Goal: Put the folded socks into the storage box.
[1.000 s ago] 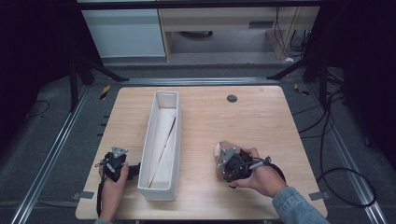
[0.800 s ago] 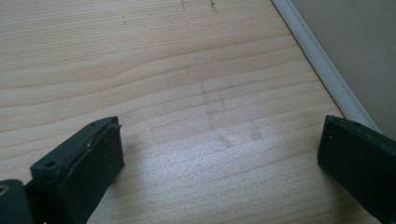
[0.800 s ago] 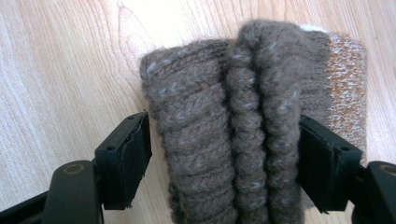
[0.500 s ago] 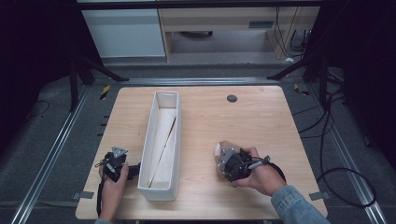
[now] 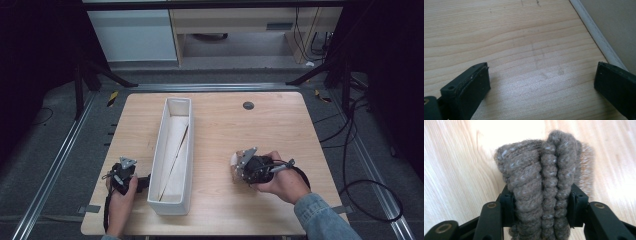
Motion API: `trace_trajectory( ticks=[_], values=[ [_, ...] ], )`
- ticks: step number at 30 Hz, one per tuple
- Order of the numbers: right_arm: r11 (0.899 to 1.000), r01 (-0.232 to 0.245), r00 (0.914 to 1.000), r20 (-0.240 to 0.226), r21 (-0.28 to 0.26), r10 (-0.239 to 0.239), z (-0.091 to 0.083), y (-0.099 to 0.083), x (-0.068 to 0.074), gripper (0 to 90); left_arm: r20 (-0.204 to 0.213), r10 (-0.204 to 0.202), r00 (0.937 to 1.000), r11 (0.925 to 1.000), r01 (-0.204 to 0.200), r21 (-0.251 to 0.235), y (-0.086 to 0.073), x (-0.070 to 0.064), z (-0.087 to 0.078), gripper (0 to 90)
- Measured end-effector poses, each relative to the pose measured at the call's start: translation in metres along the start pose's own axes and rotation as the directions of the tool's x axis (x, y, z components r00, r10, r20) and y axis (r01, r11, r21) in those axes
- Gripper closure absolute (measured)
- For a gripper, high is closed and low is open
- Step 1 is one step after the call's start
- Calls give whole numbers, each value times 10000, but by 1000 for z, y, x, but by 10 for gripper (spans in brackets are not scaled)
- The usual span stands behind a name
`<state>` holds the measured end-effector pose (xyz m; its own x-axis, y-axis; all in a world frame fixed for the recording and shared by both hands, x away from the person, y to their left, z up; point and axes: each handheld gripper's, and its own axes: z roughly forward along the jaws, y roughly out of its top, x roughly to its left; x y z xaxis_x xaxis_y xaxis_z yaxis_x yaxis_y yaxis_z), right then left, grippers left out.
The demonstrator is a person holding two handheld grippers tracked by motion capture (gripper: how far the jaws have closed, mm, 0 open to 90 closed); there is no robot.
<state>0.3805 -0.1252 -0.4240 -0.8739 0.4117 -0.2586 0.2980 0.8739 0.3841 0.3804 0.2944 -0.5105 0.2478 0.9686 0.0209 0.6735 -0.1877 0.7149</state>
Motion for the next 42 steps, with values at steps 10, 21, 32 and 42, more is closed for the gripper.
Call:
trace_trajectory(
  ticks=[10,21,32,42],
  values=[
    [9923,-863,9957,-415,-893,829,-42,14,-15,537,-1,3,10000,10000,-3,1,0,0,0,0],
    [9902,-959,9947,-457,-1017,917,-57,38,-19,534,28,48,10000,10000,-48,-11,0,0,0,0],
    [9912,-610,9971,-524,-1172,551,-71,73,-13,533,21,57,10000,10000,-57,-8,0,0,0,0],
    [9879,-386,9967,-763,-1505,273,-81,105,-8,533,22,67,10000,10000,-67,-10,0,0,0,0]
  ],
)
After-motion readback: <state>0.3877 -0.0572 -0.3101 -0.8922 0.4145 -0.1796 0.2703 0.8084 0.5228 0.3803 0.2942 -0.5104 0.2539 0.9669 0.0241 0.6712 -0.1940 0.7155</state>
